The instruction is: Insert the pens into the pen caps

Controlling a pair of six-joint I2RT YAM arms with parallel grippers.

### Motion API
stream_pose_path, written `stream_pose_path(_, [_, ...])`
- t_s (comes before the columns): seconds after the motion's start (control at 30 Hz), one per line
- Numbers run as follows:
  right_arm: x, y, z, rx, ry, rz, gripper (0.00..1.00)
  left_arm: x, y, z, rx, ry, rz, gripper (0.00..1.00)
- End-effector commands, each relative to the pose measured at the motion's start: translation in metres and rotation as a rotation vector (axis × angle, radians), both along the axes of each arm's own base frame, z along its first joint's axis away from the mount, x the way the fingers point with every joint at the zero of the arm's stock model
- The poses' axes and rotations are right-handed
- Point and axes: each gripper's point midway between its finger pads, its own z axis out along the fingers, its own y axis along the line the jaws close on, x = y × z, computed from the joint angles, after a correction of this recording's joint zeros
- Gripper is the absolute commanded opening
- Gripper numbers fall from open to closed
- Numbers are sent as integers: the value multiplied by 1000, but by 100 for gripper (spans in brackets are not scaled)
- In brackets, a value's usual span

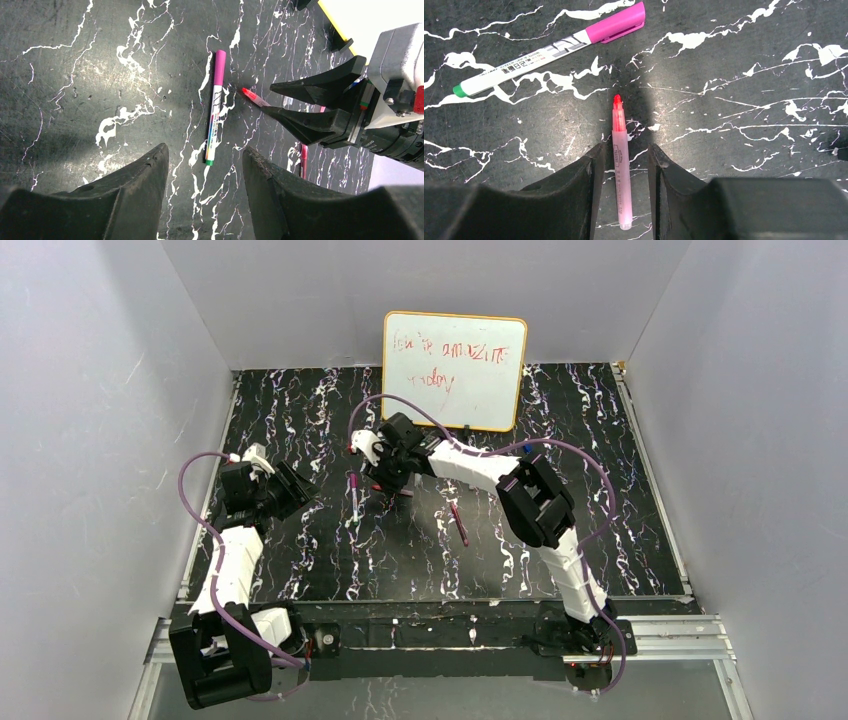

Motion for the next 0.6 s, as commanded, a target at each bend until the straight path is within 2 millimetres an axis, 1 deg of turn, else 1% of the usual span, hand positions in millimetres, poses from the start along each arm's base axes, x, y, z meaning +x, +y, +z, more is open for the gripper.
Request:
stream_pose_path(0.0, [8,7,24,43,-73,2,44,-4,-3,1,-8,-7,-22,53])
stream_pose_path(0.27, [8,5,13,25,-65,-13,42,-3,-4,2,-10,-9,-24,53])
stream_pose_path(0.57, [-6,12,6,16,-53,5,41,-3,-4,2,-10,-10,-24,53])
